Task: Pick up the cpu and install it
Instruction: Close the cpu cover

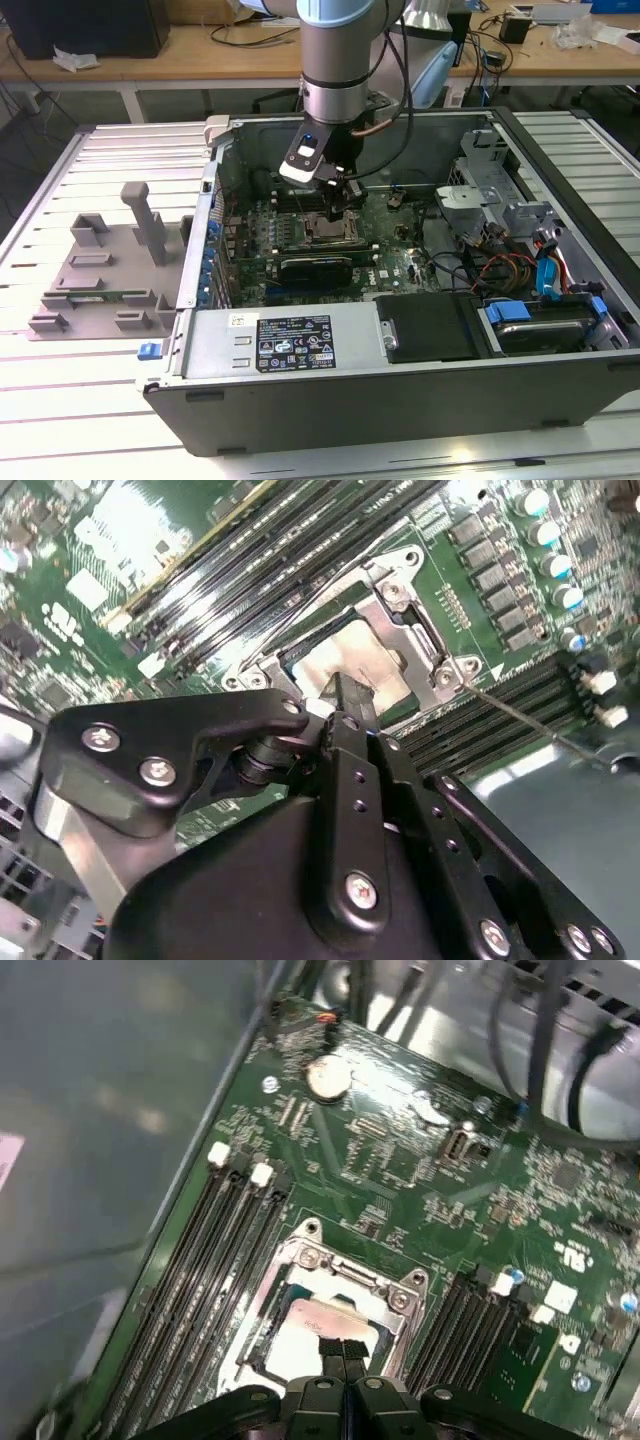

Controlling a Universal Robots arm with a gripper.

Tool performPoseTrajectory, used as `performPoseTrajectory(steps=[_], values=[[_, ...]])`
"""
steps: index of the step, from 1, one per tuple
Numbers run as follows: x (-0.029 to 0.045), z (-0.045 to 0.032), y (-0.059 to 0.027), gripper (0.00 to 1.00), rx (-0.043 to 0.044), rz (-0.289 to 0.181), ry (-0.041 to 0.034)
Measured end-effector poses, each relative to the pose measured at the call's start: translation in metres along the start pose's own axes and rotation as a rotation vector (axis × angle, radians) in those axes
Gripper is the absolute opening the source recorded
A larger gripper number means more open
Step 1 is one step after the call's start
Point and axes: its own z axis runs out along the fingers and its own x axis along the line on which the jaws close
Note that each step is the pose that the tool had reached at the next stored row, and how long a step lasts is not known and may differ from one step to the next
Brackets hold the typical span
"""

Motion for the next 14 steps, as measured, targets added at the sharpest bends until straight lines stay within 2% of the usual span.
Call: performPoseTrajectory(steps=[1, 3, 5, 8, 10, 14], values=[[0.0, 0.0, 0.0, 0.11, -0.0005, -0.035, 0.0006], [0.0, 0.0001, 0.0, 0.11, -0.001, -0.072, 0.0012], [0.0, 0.0002, 0.0, 0.11, -0.0025, -0.181, 0.0029], [0.0, 0.0004, 0.0, 0.11, -0.0036, -0.254, 0.0041], [0.0, 0.0005, 0.0, 0.11, -0.0048, -0.349, 0.0056], [0.0, 0.0006, 0.0, 0.11, -0.0061, -0.431, 0.007]])
